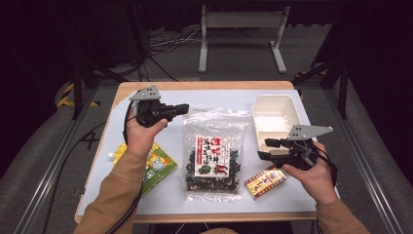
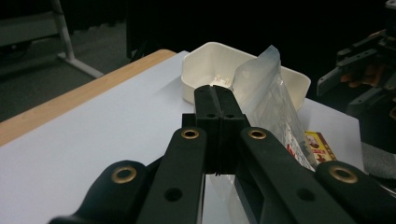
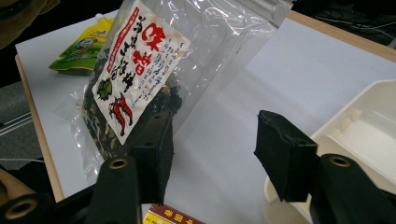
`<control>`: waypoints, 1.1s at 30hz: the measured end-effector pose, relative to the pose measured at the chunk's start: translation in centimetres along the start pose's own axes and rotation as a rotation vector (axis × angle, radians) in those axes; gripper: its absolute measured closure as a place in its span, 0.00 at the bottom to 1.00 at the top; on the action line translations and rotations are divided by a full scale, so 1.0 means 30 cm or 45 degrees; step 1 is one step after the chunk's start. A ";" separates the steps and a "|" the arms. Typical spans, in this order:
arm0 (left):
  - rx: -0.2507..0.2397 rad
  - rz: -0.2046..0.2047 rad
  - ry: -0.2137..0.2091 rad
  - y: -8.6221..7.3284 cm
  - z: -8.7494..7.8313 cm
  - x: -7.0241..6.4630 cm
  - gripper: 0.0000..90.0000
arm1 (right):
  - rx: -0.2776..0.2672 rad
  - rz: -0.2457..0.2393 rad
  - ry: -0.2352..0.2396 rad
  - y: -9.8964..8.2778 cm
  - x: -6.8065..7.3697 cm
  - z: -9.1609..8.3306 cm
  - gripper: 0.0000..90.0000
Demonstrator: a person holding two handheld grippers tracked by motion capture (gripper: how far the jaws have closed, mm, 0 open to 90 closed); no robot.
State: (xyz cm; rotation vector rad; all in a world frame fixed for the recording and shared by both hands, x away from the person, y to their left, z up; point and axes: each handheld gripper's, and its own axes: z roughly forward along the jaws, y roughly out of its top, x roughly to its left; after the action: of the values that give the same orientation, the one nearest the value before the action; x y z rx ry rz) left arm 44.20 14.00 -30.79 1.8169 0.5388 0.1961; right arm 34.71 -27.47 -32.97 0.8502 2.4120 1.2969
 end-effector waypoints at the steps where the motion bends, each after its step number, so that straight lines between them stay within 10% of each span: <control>1: -0.008 0.015 -0.002 0.001 -0.006 -0.007 1.00 | 0.000 0.001 0.001 0.003 0.000 0.003 0.53; 12: -0.117 0.066 -0.050 -0.001 -0.065 -0.084 1.00 | 0.017 0.005 0.051 0.043 0.011 0.049 0.46; 33: -0.136 0.088 -0.073 0.004 -0.090 -0.115 1.00 | 0.064 -0.001 0.173 0.092 0.019 0.139 0.44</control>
State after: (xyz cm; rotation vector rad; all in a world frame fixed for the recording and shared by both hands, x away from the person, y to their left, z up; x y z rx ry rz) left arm 40.13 14.72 -29.37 1.7327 0.4180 0.2147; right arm 37.31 -23.17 -33.01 0.7980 2.5591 1.3389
